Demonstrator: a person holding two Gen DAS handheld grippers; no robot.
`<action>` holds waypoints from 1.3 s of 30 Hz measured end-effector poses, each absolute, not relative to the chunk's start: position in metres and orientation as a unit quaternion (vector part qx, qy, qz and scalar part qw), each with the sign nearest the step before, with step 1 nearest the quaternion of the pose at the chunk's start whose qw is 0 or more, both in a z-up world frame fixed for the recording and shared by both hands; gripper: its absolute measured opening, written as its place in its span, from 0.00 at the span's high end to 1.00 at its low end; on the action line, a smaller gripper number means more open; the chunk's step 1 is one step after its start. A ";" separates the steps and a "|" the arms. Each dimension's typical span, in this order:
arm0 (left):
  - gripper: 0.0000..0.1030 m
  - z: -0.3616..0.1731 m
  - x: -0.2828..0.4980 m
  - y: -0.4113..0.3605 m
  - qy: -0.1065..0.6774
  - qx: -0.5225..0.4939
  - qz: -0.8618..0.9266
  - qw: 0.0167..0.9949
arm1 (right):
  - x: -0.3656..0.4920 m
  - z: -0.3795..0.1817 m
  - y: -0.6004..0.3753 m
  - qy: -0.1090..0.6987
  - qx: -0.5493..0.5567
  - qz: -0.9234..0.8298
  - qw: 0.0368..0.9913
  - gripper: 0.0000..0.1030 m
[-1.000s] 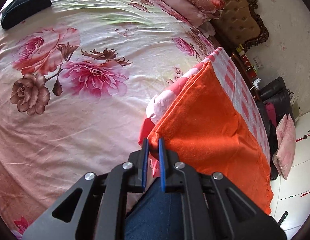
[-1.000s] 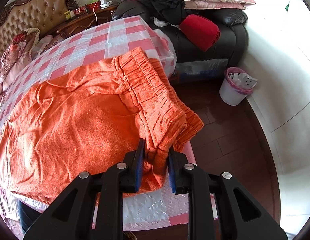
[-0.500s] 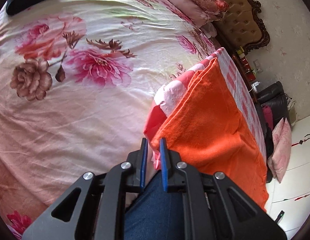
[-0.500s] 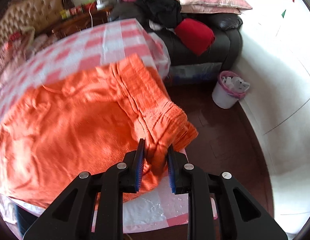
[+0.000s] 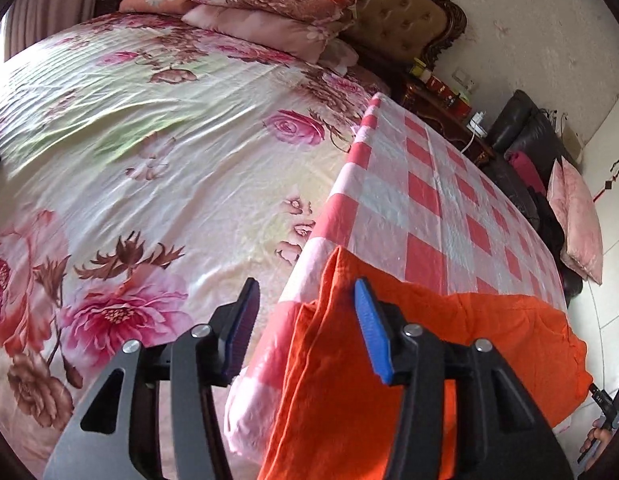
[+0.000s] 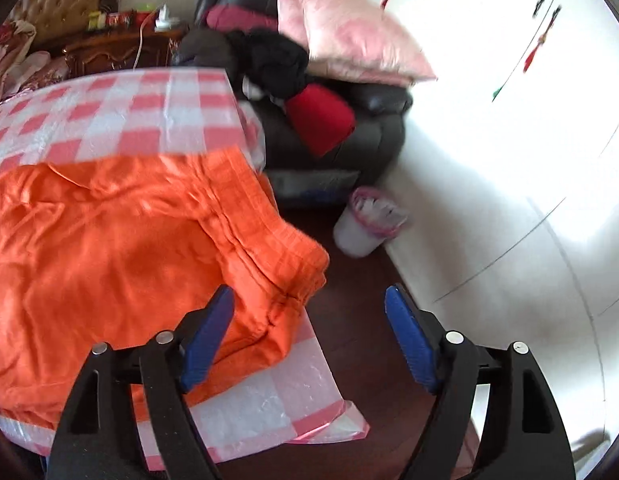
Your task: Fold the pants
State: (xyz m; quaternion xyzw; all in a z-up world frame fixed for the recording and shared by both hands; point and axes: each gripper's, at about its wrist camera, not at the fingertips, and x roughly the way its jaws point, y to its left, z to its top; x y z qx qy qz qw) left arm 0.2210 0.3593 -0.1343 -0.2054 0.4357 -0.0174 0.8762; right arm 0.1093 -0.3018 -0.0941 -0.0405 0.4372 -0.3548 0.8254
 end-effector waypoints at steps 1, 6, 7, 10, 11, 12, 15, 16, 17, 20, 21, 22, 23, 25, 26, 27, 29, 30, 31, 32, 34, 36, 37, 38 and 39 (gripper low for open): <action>0.99 -0.137 0.224 0.357 0.439 -0.197 -0.018 0.876 | 0.113 -0.090 -0.288 0.432 -0.058 -0.345 0.831 0.23; 0.98 -0.106 0.191 0.320 0.386 -0.106 -0.060 0.915 | 0.134 -0.079 -0.244 0.399 -0.088 -0.299 0.862 0.17; 0.98 -0.106 0.187 0.314 0.388 -0.091 -0.065 0.915 | 0.141 -0.080 -0.236 0.399 -0.090 -0.291 0.865 0.17; 0.98 -0.113 0.178 0.303 0.393 -0.053 -0.066 0.916 | 0.168 -0.088 -0.215 0.411 -0.097 -0.263 0.867 0.17; 0.98 -0.116 0.174 0.301 0.393 -0.044 -0.065 0.916 | 0.177 -0.091 -0.208 0.415 -0.095 -0.250 0.869 0.17; 0.98 -0.118 0.173 0.301 0.391 -0.038 -0.064 0.918 | 0.184 -0.093 -0.203 0.418 -0.095 -0.241 0.871 0.17; 0.98 -0.118 0.181 0.311 0.380 -0.057 -0.051 0.922 | 0.197 -0.100 -0.185 0.424 -0.107 -0.226 0.870 0.17; 0.98 -0.117 0.188 0.317 0.379 -0.071 -0.055 0.921 | 0.199 -0.103 -0.179 0.429 -0.108 -0.220 0.869 0.17; 0.98 -0.117 0.198 0.322 0.379 -0.083 -0.057 0.920 | 0.202 -0.107 -0.177 0.435 -0.108 -0.216 0.868 0.17; 0.67 -0.127 0.221 0.340 0.405 -0.107 -0.052 0.907 | 0.203 -0.116 -0.171 0.448 -0.105 -0.212 0.862 0.17; 0.57 -0.127 0.221 0.345 0.404 -0.121 -0.055 0.905 | 0.202 -0.118 -0.171 0.450 -0.104 -0.211 0.861 0.17; 0.56 -0.127 0.220 0.353 0.399 -0.145 -0.071 0.903 | 0.201 -0.120 -0.172 0.452 -0.103 -0.213 0.860 0.17; 0.52 -0.127 0.219 0.356 0.400 -0.161 -0.081 0.899 | 0.200 -0.123 -0.173 0.454 -0.101 -0.215 0.859 0.17; 0.49 -0.132 0.221 0.365 0.408 -0.187 -0.094 0.889 | 0.201 -0.132 -0.180 0.468 -0.089 -0.222 0.851 0.17; 0.49 -0.137 0.225 0.367 0.414 -0.198 -0.101 0.883 | 0.201 -0.136 -0.183 0.474 -0.082 -0.223 0.848 0.17; 0.46 -0.140 0.228 0.367 0.417 -0.201 -0.104 0.880 | 0.201 -0.139 -0.185 0.480 -0.075 -0.224 0.845 0.17; 0.47 -0.146 0.235 0.363 0.427 -0.189 -0.098 0.879 | 0.201 -0.143 -0.186 0.484 -0.072 -0.226 0.842 0.17; 0.59 -0.146 0.236 0.359 0.429 -0.173 -0.088 0.882 | 0.201 -0.142 -0.184 0.482 -0.078 -0.228 0.843 0.17; 0.73 -0.142 0.234 0.353 0.426 -0.154 -0.091 0.887 | 0.200 -0.138 -0.179 0.472 -0.091 -0.229 0.846 0.17; 0.94 -0.136 0.232 0.345 0.421 -0.126 -0.089 0.894 | 0.199 -0.133 -0.176 0.465 -0.100 -0.228 0.850 0.17; 0.99 -0.126 0.224 0.334 0.408 -0.083 -0.075 0.906 | 0.198 -0.127 -0.166 0.452 -0.118 -0.221 0.856 0.17; 1.00 -0.118 0.212 0.321 0.400 -0.064 -0.096 0.909 | 0.200 -0.125 -0.159 0.449 -0.121 -0.212 0.860 0.17; 1.00 -0.116 0.207 0.315 0.398 -0.055 -0.099 0.910 | 0.201 -0.125 -0.157 0.449 -0.119 -0.207 0.861 0.17; 1.00 -0.114 0.203 0.312 0.396 -0.048 -0.100 0.912 | 0.203 -0.125 -0.153 0.450 -0.117 -0.200 0.862 0.17; 1.00 -0.113 0.200 0.310 0.393 -0.047 -0.101 0.913 | 0.205 -0.127 -0.149 0.452 -0.116 -0.194 0.863 0.17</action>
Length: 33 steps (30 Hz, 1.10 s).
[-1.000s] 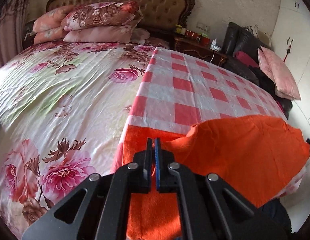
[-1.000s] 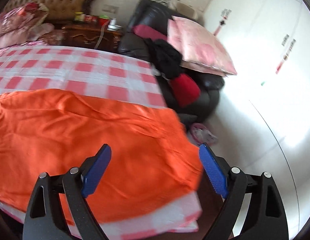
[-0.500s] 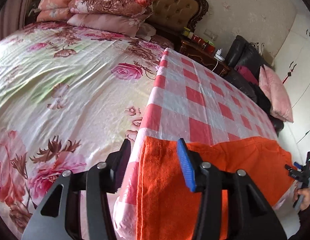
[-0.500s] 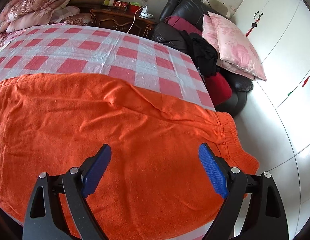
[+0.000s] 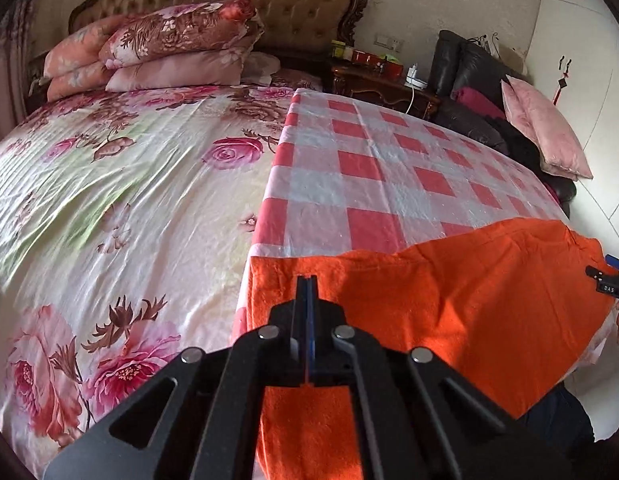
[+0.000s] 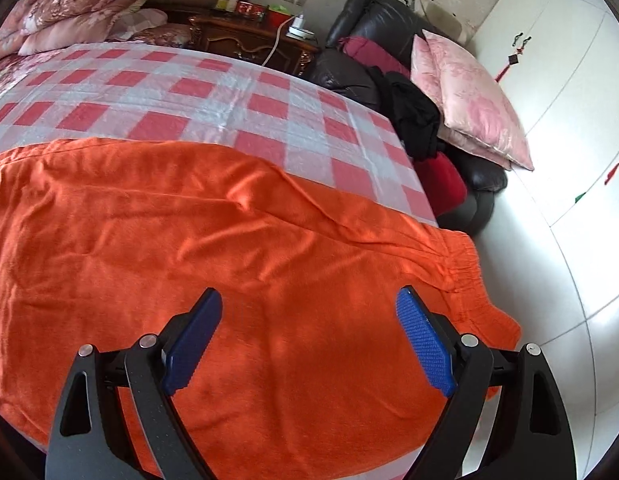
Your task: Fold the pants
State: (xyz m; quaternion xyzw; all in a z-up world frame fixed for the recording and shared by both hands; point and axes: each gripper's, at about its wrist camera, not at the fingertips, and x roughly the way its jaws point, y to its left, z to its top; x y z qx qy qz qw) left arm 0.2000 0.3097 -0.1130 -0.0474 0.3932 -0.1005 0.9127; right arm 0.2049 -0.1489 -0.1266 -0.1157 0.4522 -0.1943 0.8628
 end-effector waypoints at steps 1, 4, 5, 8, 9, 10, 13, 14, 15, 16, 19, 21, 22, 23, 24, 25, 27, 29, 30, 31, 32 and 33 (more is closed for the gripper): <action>1.00 -0.113 0.201 0.311 0.393 -0.052 -0.096 0.913 | 0.208 -0.128 -0.144 0.455 -0.116 -0.188 0.863 0.17; 0.41 -0.119 0.210 0.320 0.393 -0.068 -0.061 0.915 | 0.214 -0.126 -0.134 0.453 -0.118 -0.173 0.867 0.17; 0.50 -0.121 0.211 0.320 0.395 -0.064 -0.059 0.914 | 0.215 -0.124 -0.129 0.450 -0.120 -0.167 0.869 0.17; 0.75 -0.136 0.231 0.314 0.427 -0.032 -0.053 0.902 | 0.218 -0.125 -0.117 0.460 -0.121 -0.148 0.867 0.17; 0.82 -0.141 0.236 0.313 0.435 -0.024 -0.052 0.899 | 0.219 -0.126 -0.113 0.464 -0.118 -0.144 0.866 0.17; 0.83 -0.143 0.238 0.311 0.436 -0.015 -0.049 0.898 | 0.221 -0.127 -0.110 0.466 -0.114 -0.139 0.866 0.17; 0.91 -0.122 0.219 0.308 0.406 -0.011 -0.065 0.912 | 0.223 -0.127 -0.096 0.463 -0.114 -0.122 0.871 0.17; 0.91 -0.110 0.206 0.307 0.389 -0.003 -0.063 0.919 | 0.223 -0.129 -0.090 0.463 -0.123 -0.115 0.870 0.17; 0.91 -0.100 0.192 0.306 0.373 0.002 -0.064 0.926 | 0.224 -0.134 -0.086 0.468 -0.135 -0.113 0.866 0.17; 0.91 -0.090 0.179 0.305 0.361 0.001 -0.072 0.930 | 0.225 -0.141 -0.083 0.475 -0.144 -0.114 0.861 0.17; 0.91 -0.070 0.142 0.299 0.335 0.011 -0.091 0.938 | 0.223 -0.147 -0.086 0.479 -0.133 -0.113 0.860 0.16; 0.91 -0.065 0.122 0.295 0.327 0.011 -0.107 0.939 | 0.223 -0.148 -0.088 0.482 -0.128 -0.109 0.860 0.15; 0.91 -0.064 0.116 0.293 0.325 0.015 -0.114 0.939 | 0.223 -0.148 -0.089 0.482 -0.127 -0.109 0.860 0.15; 0.91 -0.066 0.114 0.290 0.326 0.016 -0.114 0.938 | 0.223 -0.148 -0.089 0.483 -0.126 -0.109 0.860 0.15; 0.91 -0.070 0.117 0.290 0.334 0.012 -0.108 0.936 | 0.222 -0.148 -0.089 0.482 -0.125 -0.110 0.860 0.15; 0.91 -0.076 0.125 0.292 0.341 0.010 -0.101 0.935 | 0.222 -0.149 -0.089 0.482 -0.124 -0.112 0.860 0.15; 0.91 -0.091 0.148 0.300 0.357 0.002 -0.092 0.929 | 0.222 -0.148 -0.087 0.484 -0.127 -0.114 0.858 0.15; 0.91 -0.108 0.182 0.312 0.378 -0.024 -0.098 0.920 | 0.222 -0.148 -0.087 0.488 -0.133 -0.113 0.855 0.15; 0.91 -0.117 0.197 0.317 0.393 -0.032 -0.101 0.914 | 0.220 -0.147 -0.087 0.490 -0.135 -0.113 0.854 0.15; 0.91 -0.128 0.213 0.320 0.411 -0.033 -0.099 0.906 | 0.219 -0.147 -0.088 0.492 -0.138 -0.115 0.852 0.15; 0.87 -0.134 0.223 0.323 0.421 -0.034 -0.084 0.903 | 0.215 -0.147 -0.091 0.496 -0.139 -0.118 0.849 0.15; 0.82 -0.136 0.229 0.326 0.426 -0.041 -0.076 0.901 | 0.212 -0.147 -0.095 0.499 -0.137 -0.121 0.847 0.15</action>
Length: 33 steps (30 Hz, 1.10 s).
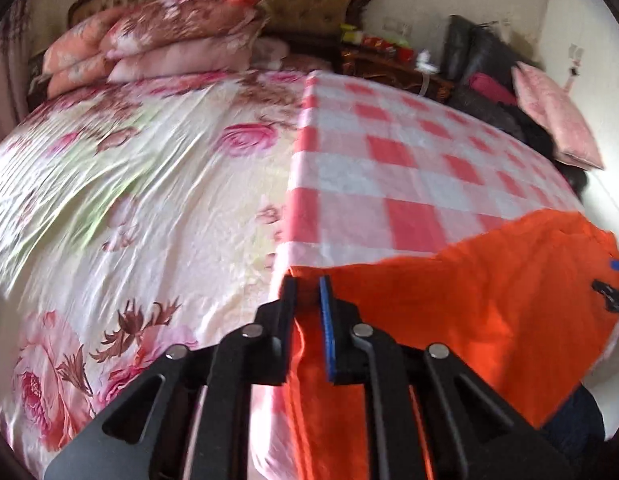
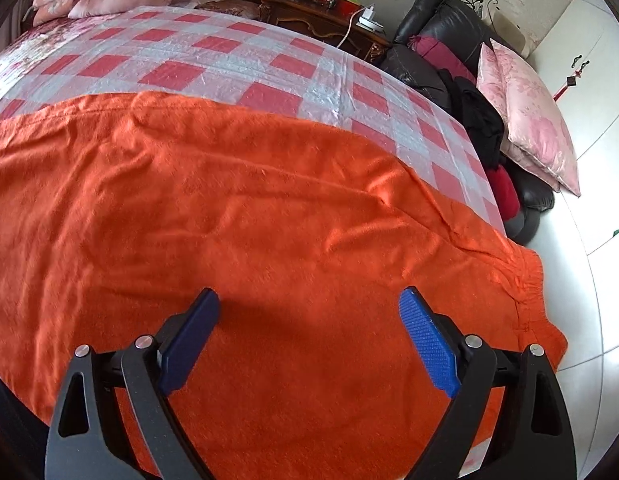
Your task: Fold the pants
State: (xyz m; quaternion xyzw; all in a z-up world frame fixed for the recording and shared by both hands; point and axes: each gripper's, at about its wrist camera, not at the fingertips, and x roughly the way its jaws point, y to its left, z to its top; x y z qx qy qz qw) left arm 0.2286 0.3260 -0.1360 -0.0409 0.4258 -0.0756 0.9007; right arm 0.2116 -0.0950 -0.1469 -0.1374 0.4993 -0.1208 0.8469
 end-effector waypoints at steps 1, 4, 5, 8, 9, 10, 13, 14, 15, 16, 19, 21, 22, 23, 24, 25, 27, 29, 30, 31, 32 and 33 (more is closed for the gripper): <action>0.77 -0.136 0.232 0.329 0.429 -0.057 -0.084 0.898 | 0.208 -0.147 -0.099 0.502 -0.134 -0.123 0.846 0.15; 0.59 -0.139 0.232 0.335 0.431 -0.089 -0.095 0.893 | 0.194 -0.148 -0.115 0.512 -0.111 -0.128 0.842 0.15; 0.68 -0.142 0.233 0.333 0.437 -0.086 -0.097 0.890 | 0.189 -0.148 -0.120 0.516 -0.100 -0.125 0.842 0.15; 0.78 -0.149 0.238 0.333 0.447 -0.086 -0.083 0.886 | 0.178 -0.148 -0.123 0.521 -0.108 -0.119 0.838 0.15; 0.69 -0.148 0.238 0.336 0.450 -0.097 -0.071 0.885 | 0.174 -0.147 -0.124 0.522 -0.116 -0.123 0.836 0.15; 0.62 -0.143 0.235 0.340 0.445 -0.103 -0.047 0.889 | 0.169 -0.146 -0.128 0.522 -0.120 -0.129 0.834 0.15; 0.56 -0.113 0.205 0.340 0.397 -0.136 -0.039 0.907 | 0.148 -0.139 -0.153 0.521 -0.088 -0.146 0.836 0.15; 0.56 -0.105 0.190 0.333 0.384 -0.150 -0.052 0.910 | 0.139 -0.138 -0.165 0.523 -0.068 -0.152 0.836 0.16; 0.56 -0.100 0.178 0.325 0.376 -0.161 -0.062 0.910 | 0.133 -0.138 -0.173 0.524 -0.052 -0.154 0.836 0.16; 0.56 -0.096 0.162 0.311 0.370 -0.177 -0.081 0.909 | 0.124 -0.139 -0.183 0.523 -0.035 -0.156 0.837 0.17; 0.56 -0.094 0.123 0.248 0.371 -0.188 -0.154 0.896 | 0.113 -0.141 -0.195 0.513 -0.020 -0.157 0.844 0.22; 0.56 -0.097 0.107 0.198 0.382 -0.189 -0.208 0.880 | 0.109 -0.144 -0.196 0.507 -0.023 -0.153 0.848 0.23; 0.56 -0.100 0.101 0.171 0.389 -0.189 -0.235 0.870 | 0.106 -0.148 -0.194 0.507 -0.034 -0.152 0.848 0.23; 0.56 -0.103 0.097 0.142 0.394 -0.189 -0.259 0.861 | 0.103 -0.148 -0.193 0.502 -0.035 -0.151 0.851 0.23; 0.58 -0.107 0.095 0.116 0.403 -0.191 -0.279 0.851 | 0.101 -0.148 -0.193 0.500 -0.032 -0.150 0.852 0.23; 0.60 -0.109 0.094 0.086 0.411 -0.183 -0.301 0.841 | 0.098 -0.147 -0.194 0.497 -0.028 -0.149 0.854 0.23; 0.64 -0.111 0.090 0.037 0.414 -0.157 -0.324 0.836 | 0.088 -0.142 -0.200 0.486 -0.009 -0.148 0.861 0.23; 0.64 -0.116 0.092 -0.007 0.418 -0.121 -0.328 0.838 | 0.075 -0.137 -0.209 0.478 0.004 -0.153 0.865 0.23; 0.64 -0.120 0.092 -0.021 0.419 -0.117 -0.324 0.841 | 0.068 -0.134 -0.217 0.472 0.006 -0.164 0.866 0.23; 0.62 -0.123 0.095 -0.036 0.418 -0.109 -0.321 0.843 | 0.062 -0.130 -0.228 0.465 0.015 -0.176 0.868 0.23; 0.60 -0.127 0.097 -0.048 0.419 -0.093 -0.319 0.845 | 0.059 -0.127 -0.240 0.457 0.029 -0.185 0.869 0.23; 0.59 -0.132 0.101 -0.059 0.420 -0.071 -0.311 0.849 | 0.056 -0.122 -0.255 0.445 0.047 -0.195 0.873 0.23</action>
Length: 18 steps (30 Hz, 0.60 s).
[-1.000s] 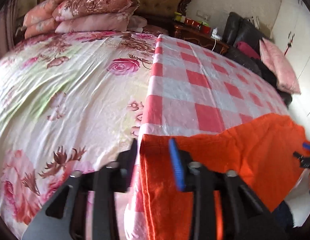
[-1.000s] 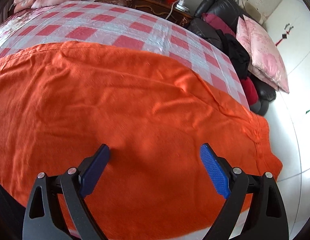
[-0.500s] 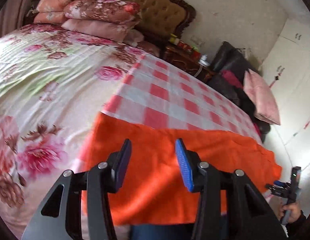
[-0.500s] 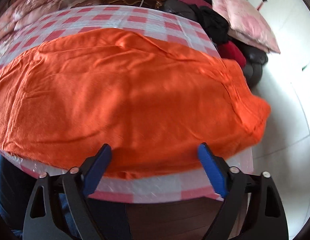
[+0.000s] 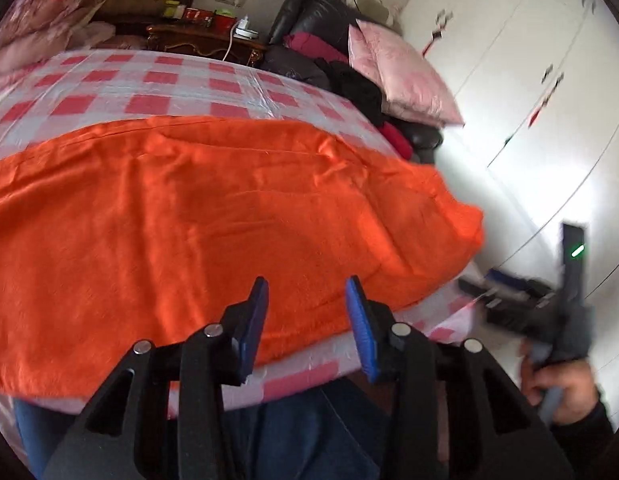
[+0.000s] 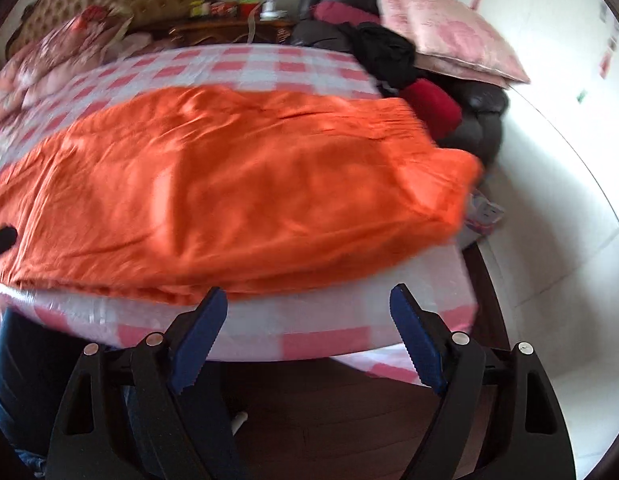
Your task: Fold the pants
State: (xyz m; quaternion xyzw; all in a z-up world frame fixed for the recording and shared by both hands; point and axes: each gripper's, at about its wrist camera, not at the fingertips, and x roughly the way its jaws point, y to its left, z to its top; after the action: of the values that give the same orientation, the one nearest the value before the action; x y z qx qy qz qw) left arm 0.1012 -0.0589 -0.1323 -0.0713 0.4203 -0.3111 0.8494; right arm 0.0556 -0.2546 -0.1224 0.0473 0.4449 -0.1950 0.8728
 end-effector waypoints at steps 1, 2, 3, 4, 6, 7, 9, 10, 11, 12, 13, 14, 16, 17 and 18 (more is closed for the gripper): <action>0.58 -0.137 0.104 -0.069 0.422 -0.054 -0.297 0.855 | 0.055 -0.118 -0.269 0.427 0.060 -0.206 0.879 0.23; 0.57 -0.141 0.108 -0.071 0.423 -0.047 -0.287 0.858 | 0.057 -0.115 -0.279 0.414 0.064 -0.214 0.882 0.22; 0.54 -0.144 0.111 -0.072 0.423 -0.039 -0.277 0.862 | 0.061 -0.111 -0.290 0.396 0.064 -0.223 0.888 0.21; 0.53 -0.148 0.113 -0.073 0.425 -0.031 -0.267 0.865 | 0.067 -0.110 -0.297 0.382 0.062 -0.224 0.894 0.20; 0.50 -0.152 0.112 -0.069 0.425 -0.026 -0.260 0.867 | 0.082 -0.114 -0.306 0.381 0.056 -0.223 0.896 0.19; 0.50 -0.152 0.111 -0.068 0.423 -0.017 -0.256 0.869 | 0.091 -0.118 -0.311 0.386 0.054 -0.225 0.893 0.19; 0.48 -0.152 0.107 -0.067 0.420 -0.002 -0.252 0.872 | 0.104 -0.131 -0.320 0.407 0.054 -0.234 0.881 0.20; 0.48 -0.152 0.106 -0.067 0.421 0.002 -0.251 0.872 | 0.107 -0.139 -0.324 0.425 0.051 -0.246 0.869 0.20; 0.48 -0.153 0.105 -0.067 0.419 0.006 -0.253 0.872 | 0.108 -0.146 -0.327 0.439 0.050 -0.256 0.860 0.21; 0.48 -0.152 0.102 -0.067 0.417 0.011 -0.254 0.873 | 0.105 -0.153 -0.331 0.445 0.060 -0.256 0.856 0.20; 0.48 -0.152 0.101 -0.067 0.414 0.014 -0.255 0.874 | 0.098 -0.156 -0.335 0.439 0.077 -0.255 0.858 0.19; 0.46 -0.153 0.101 -0.067 0.411 0.014 -0.257 0.874 | 0.094 -0.158 -0.337 0.439 0.080 -0.254 0.858 0.16; 0.44 -0.154 0.100 -0.067 0.407 0.013 -0.259 0.876 | 0.092 -0.158 -0.335 0.440 0.069 -0.252 0.859 0.16; 0.44 -0.153 0.099 -0.068 0.407 0.011 -0.259 0.876 | 0.092 -0.157 -0.334 0.443 0.062 -0.254 0.857 0.16; 0.44 -0.152 0.101 -0.067 0.410 0.007 -0.258 0.875 | 0.092 -0.154 -0.331 0.447 0.053 -0.261 0.854 0.16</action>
State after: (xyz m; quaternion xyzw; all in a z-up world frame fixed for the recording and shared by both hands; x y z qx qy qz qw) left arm 0.1011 -0.0667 -0.1519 0.0073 0.4101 -0.2577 0.8749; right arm 0.0923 -0.3313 -0.1541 0.0532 0.4474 -0.2614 0.8536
